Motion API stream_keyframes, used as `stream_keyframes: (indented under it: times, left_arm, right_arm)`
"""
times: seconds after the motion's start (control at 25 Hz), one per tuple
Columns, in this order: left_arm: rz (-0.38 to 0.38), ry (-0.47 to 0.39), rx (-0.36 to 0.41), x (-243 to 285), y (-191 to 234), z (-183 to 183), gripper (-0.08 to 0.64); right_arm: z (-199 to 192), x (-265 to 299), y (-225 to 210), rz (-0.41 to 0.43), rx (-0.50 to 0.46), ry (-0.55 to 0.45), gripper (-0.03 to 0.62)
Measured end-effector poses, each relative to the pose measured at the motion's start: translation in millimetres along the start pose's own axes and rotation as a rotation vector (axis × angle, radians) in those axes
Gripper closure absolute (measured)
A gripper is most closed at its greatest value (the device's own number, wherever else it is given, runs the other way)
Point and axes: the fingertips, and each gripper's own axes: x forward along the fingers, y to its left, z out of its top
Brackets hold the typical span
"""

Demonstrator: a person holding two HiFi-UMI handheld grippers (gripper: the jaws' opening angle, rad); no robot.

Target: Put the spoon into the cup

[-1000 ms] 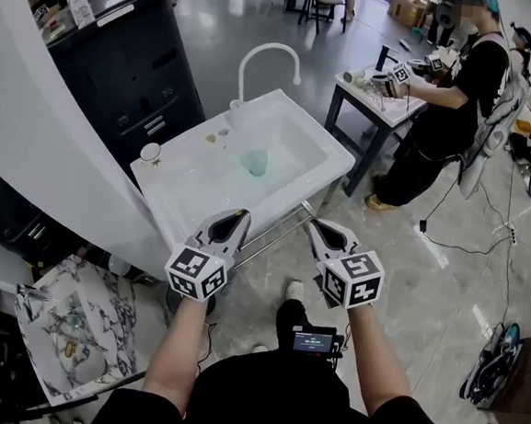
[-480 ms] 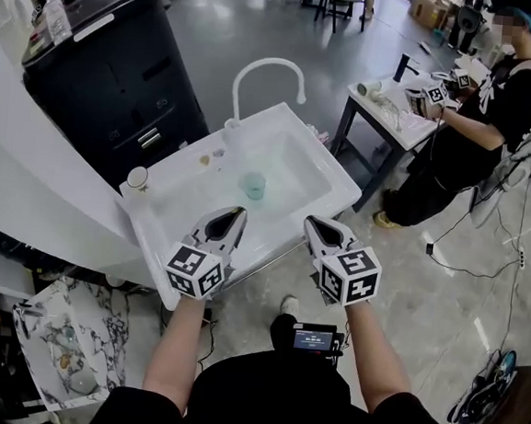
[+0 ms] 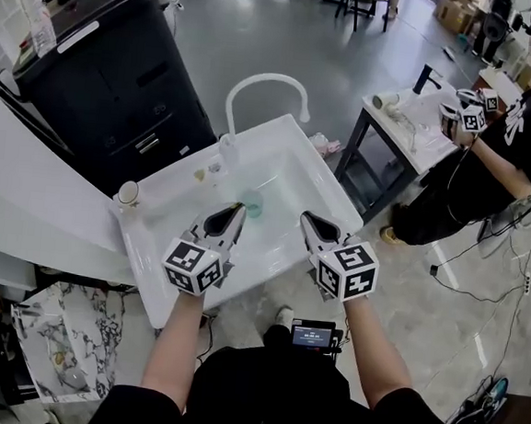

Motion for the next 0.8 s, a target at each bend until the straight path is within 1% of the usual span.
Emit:
stream_keyframes:
  times: [0.16, 0.36, 0.8]
  left_arm:
    - [0.017, 0.01, -0.001, 14.5, 5.6, 0.9, 0.544]
    - [0.017, 0.021, -0.004, 24.2, 12.3, -0.7, 0.545]
    - [-0.038, 0.009, -0.002, 36.9, 25.7, 6.6, 0.545]
  right_arm:
    - [3.0, 11.5, -12.2, 0.023, 0.003, 0.006, 0.526]
    - [3.5, 21.2, -17.8, 0.032, 0.018, 0.01, 0.526]
    - [14.5, 29.0, -22.2, -0.022, 0.031, -0.01, 0.526]
